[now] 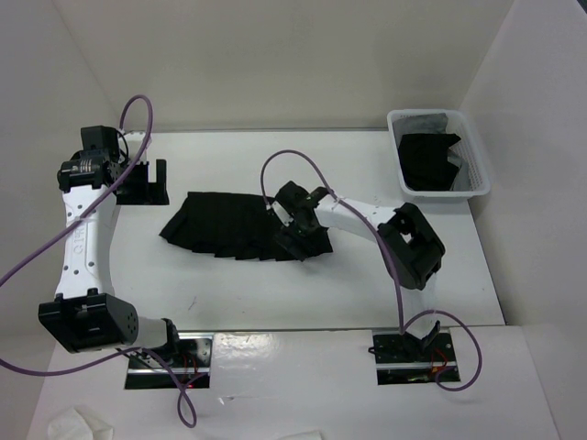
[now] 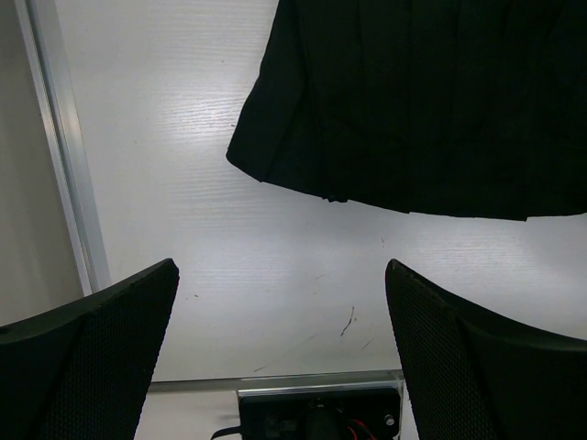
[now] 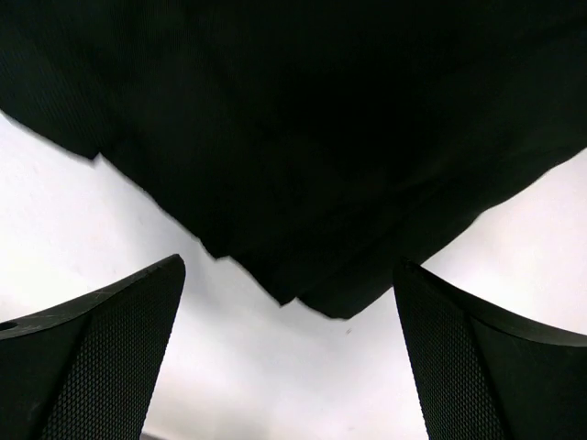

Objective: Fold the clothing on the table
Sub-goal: Fold the skirt

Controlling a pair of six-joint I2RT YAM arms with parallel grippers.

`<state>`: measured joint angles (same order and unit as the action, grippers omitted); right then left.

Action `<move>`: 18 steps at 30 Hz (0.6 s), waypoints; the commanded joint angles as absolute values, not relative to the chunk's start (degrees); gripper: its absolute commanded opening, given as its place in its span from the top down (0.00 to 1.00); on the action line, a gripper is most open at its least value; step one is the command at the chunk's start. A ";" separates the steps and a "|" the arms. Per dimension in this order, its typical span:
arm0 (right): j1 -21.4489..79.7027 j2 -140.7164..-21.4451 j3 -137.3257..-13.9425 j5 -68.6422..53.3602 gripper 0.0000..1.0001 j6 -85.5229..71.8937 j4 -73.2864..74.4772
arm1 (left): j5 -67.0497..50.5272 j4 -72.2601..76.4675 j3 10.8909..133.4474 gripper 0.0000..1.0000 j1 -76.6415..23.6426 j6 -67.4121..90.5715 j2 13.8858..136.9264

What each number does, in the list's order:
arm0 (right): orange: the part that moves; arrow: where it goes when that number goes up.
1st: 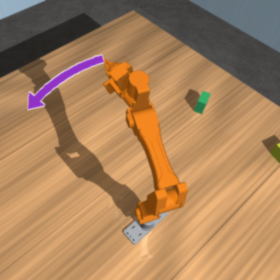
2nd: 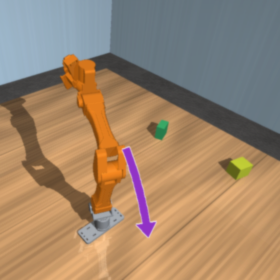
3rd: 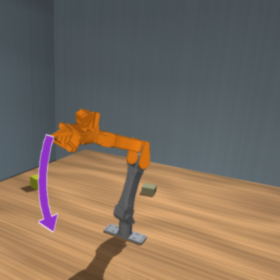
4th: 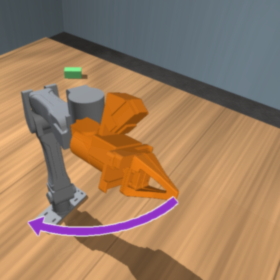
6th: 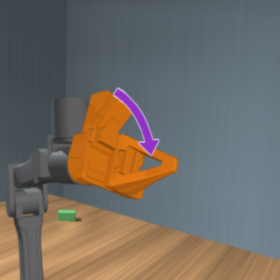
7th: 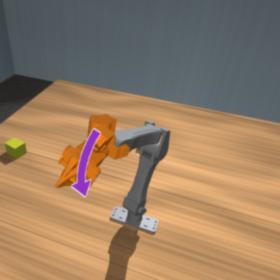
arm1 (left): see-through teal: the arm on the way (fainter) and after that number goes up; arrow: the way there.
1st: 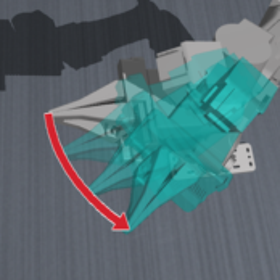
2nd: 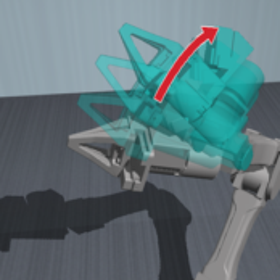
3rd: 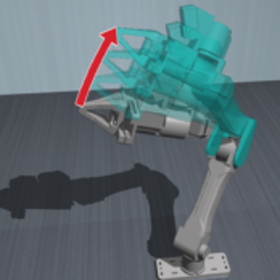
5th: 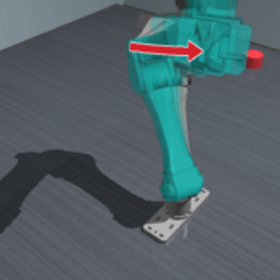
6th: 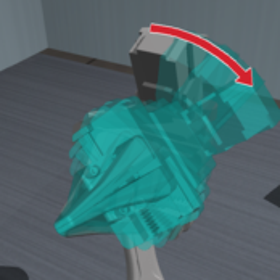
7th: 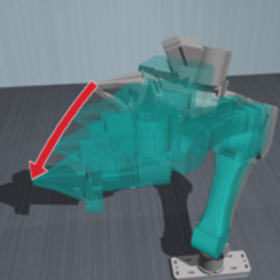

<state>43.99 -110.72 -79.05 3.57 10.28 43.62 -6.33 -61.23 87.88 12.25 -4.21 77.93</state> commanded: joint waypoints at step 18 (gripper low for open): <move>41.58 -118.55 -89.47 2.37 0.01 9.58 37.35 | -6.42 -60.38 87.89 0.01 12.57 -3.25 76.99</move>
